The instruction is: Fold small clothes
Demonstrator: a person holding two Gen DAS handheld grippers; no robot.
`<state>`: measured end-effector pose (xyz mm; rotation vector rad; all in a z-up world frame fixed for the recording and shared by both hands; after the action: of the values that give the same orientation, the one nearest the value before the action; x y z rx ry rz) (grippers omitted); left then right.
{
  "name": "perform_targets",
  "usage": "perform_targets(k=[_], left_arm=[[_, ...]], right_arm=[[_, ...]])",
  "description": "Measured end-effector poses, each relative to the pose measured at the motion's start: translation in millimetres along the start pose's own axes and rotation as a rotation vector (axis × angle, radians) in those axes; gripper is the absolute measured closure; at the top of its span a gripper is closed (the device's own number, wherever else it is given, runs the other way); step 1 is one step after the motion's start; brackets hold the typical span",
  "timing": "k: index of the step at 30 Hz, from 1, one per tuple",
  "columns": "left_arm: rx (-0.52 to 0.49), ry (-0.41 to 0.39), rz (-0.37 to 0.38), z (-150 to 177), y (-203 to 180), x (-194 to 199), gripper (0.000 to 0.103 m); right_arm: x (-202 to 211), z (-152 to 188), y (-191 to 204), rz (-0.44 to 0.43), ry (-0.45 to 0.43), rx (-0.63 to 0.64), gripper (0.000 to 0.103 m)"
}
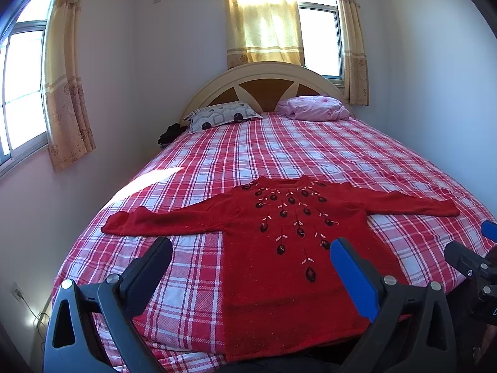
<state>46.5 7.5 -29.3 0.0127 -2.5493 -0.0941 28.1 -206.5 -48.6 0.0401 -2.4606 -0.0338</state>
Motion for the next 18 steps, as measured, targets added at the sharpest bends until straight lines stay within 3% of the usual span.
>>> perform_targets(k=[18], left_arm=[[-0.009,0.032,-0.025,7,-2,-20,0.001]], right_arm=[[-19,4,-5,0.019,0.044,0.001,0.000]])
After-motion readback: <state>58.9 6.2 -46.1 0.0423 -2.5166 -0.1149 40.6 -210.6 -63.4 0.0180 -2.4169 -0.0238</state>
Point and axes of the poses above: each gripper's, at about its wrist camera, not at the fingertips, and x roughly against the way its jaws point, y to its left, z to its underside, the point moved 4 cm from there along -x, roughly the way its jaws point, and after that the axes turned 5 degrees about y, right-handed, at the moved point
